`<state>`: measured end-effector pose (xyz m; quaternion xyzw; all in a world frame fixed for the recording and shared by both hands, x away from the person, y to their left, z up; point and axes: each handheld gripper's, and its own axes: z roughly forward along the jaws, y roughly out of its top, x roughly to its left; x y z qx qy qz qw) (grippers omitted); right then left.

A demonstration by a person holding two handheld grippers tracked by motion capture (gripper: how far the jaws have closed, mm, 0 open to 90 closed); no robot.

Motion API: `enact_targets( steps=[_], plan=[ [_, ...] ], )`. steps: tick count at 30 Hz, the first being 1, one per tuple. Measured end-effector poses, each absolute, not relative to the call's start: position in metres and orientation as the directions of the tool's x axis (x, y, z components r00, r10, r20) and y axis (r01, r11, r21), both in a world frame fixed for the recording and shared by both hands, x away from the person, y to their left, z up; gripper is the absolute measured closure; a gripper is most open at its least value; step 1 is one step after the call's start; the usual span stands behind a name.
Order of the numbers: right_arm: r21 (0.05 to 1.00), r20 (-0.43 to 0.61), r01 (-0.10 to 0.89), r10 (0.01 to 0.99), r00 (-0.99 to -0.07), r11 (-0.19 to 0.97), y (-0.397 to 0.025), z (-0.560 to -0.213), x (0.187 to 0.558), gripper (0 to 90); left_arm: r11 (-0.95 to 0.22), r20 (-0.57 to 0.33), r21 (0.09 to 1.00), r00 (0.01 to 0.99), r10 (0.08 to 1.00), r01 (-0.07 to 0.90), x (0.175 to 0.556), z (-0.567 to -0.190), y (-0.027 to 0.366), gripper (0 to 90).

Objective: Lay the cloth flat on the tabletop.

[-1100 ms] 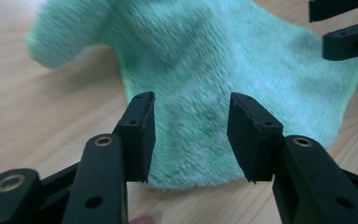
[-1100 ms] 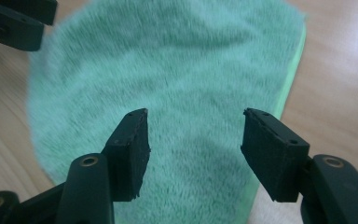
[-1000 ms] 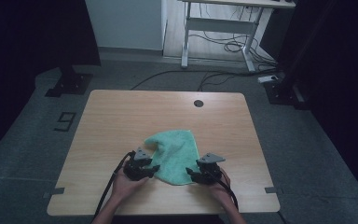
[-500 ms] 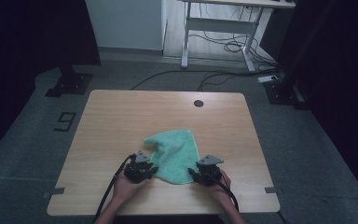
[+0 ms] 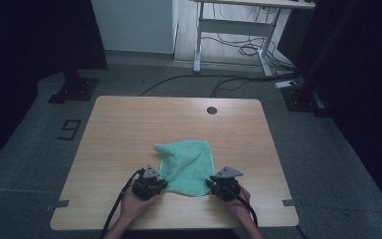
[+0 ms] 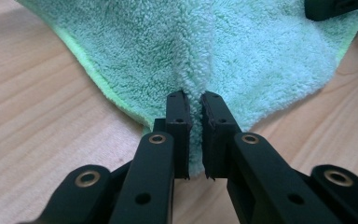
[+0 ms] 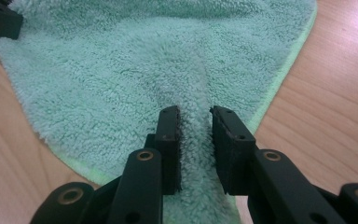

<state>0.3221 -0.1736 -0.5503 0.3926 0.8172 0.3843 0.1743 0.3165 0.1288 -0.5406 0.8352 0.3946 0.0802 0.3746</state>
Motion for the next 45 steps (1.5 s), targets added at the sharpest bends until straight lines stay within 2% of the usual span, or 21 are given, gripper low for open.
enact_targets(
  steps=[6,12,21,25,35,39,45],
  plan=[
    [0.76,0.032,0.515,0.768,-0.639,0.397,-0.187,-0.55,0.311,74.5,-0.417,-0.216,0.681,0.709,0.671,0.602,0.302,-0.537,0.125,82.7],
    [0.754,0.054,0.532,0.77,-0.636,0.386,-0.197,-0.549,0.31,74.7,-0.429,-0.219,0.686,0.729,0.648,0.588,0.296,-0.532,0.118,78.3],
    [0.75,0.04,0.534,0.78,-0.624,0.389,-0.2,-0.548,0.31,70.1,-0.381,-0.197,0.723,0.7,0.686,0.576,0.299,-0.522,0.131,61.5],
    [0.754,0.025,0.531,0.792,-0.61,0.385,-0.2,-0.546,0.311,65.4,-0.368,-0.167,0.737,0.68,0.714,0.568,0.311,-0.518,0.136,58.2],
    [0.793,0.029,0.486,0.775,-0.632,0.366,-0.188,-0.533,0.311,54.4,-0.347,-0.14,0.736,0.632,0.762,0.582,0.377,-0.507,0.138,55.9],
    [0.792,0.052,0.486,0.753,-0.656,0.369,-0.173,-0.535,0.32,51.6,-0.367,-0.144,0.685,0.611,0.778,0.629,0.405,-0.52,0.129,56.5],
    [0.752,0.038,0.517,0.757,-0.652,0.408,-0.159,-0.547,0.335,47.3,-0.378,-0.141,0.651,0.594,0.792,0.659,0.418,-0.535,0.126,56.9]
  ],
)
